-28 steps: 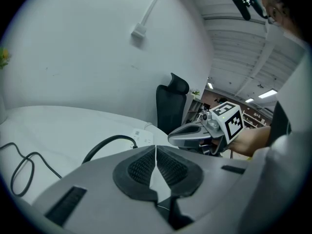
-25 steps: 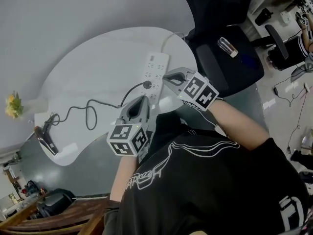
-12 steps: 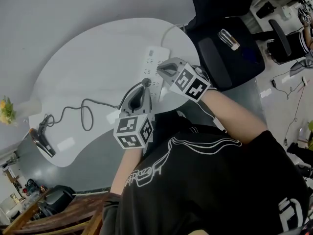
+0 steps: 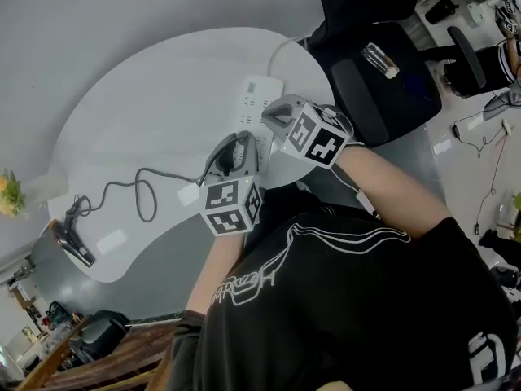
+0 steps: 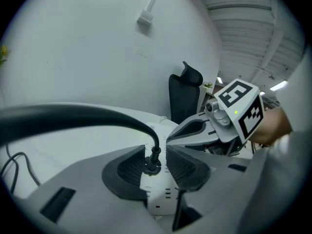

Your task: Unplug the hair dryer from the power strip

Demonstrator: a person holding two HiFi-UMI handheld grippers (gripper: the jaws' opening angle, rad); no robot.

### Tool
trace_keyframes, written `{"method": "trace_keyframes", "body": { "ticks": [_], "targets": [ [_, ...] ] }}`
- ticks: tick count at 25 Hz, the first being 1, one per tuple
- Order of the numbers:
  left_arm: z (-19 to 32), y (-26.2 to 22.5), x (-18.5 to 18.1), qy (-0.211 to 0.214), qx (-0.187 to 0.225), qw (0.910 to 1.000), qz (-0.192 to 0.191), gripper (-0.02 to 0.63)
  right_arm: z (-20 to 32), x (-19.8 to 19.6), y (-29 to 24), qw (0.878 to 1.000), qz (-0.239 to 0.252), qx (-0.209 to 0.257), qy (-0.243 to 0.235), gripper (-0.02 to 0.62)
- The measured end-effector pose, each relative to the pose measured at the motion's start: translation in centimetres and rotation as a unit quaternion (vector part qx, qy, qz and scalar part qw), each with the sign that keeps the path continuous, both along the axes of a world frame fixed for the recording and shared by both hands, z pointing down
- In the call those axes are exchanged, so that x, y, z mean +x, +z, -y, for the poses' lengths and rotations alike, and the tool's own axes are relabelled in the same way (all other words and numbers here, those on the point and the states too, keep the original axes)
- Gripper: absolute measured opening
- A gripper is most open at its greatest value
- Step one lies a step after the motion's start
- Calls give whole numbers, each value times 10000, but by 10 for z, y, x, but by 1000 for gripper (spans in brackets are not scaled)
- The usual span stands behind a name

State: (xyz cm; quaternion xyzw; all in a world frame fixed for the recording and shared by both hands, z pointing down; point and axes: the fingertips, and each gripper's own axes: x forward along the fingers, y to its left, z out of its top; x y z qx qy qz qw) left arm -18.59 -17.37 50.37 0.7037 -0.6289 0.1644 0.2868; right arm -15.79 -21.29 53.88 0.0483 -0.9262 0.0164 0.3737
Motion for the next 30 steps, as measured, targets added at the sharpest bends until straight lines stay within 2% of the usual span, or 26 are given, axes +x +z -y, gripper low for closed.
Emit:
{"method": "trace_keyframes", "body": {
  "ticks": [6, 10, 21, 27, 30],
  "targets": [
    [5, 6, 3, 133, -82, 9988, 460, 58, 1, 1, 0, 9998, -38, -220, -11, -3],
    [4, 6, 4, 250, -133, 9969, 729, 52, 0, 2, 1, 9996, -237, -114, -78, -3],
    [3, 6, 5, 433, -279, 9948, 882, 51, -2, 1, 3, 9976, -584, 325, -202, -3],
    [3, 5, 2, 363, -404, 9969, 567, 51, -3, 0, 3, 9967, -663, 406, -221, -5],
    [3, 4, 4, 555, -387, 9948, 764, 51, -3, 0, 4, 9965, -734, 334, -201, -5]
  ]
}}
